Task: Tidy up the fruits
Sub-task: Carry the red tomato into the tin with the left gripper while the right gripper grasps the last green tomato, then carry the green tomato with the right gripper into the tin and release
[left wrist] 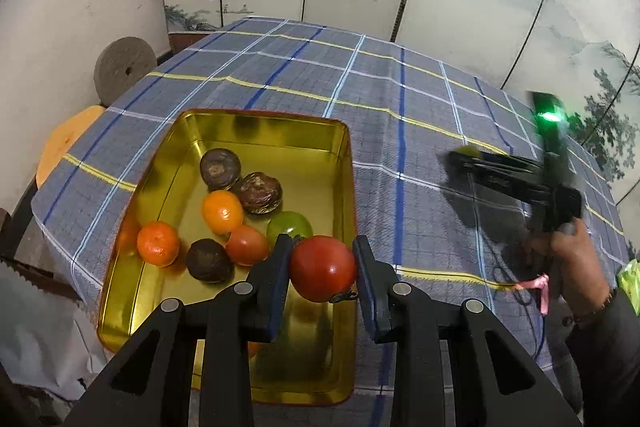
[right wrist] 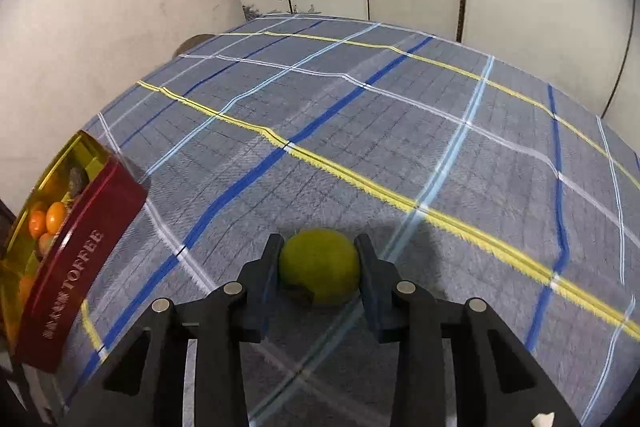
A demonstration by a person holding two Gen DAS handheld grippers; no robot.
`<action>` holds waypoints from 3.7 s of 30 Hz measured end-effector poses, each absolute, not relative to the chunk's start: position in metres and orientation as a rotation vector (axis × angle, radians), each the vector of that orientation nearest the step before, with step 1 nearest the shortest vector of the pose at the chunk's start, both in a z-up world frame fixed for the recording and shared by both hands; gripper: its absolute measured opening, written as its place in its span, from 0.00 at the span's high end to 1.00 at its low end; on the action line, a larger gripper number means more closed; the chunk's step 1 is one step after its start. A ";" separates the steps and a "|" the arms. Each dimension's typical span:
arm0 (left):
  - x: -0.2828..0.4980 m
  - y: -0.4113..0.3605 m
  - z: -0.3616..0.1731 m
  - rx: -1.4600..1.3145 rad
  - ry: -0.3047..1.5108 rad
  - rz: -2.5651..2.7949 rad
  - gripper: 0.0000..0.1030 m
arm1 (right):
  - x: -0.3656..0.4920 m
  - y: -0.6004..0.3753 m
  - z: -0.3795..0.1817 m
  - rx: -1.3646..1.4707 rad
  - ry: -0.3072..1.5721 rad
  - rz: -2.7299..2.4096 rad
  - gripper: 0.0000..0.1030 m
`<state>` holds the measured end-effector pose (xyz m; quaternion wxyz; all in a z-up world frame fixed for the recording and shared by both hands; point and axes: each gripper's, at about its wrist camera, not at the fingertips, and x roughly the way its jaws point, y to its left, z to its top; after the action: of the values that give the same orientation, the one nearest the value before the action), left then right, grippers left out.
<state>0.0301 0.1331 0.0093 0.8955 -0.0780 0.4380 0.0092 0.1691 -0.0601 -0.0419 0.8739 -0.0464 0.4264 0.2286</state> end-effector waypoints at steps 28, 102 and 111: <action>0.018 0.158 -0.023 -0.161 0.958 0.057 0.69 | 0.025 -0.262 -0.041 0.196 0.839 0.031 0.68; -0.062 0.145 0.009 0.002 0.799 0.153 0.25 | -0.012 -0.211 -0.036 0.135 0.834 0.123 0.66; -0.061 0.142 0.007 -0.010 0.814 0.133 0.25 | -0.035 -0.148 -0.017 0.097 0.810 0.285 0.66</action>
<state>-0.0614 0.1416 0.0074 0.9162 -0.0049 0.3954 0.0647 -0.0349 -0.1480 -0.0167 0.9081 0.0471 0.3927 0.1379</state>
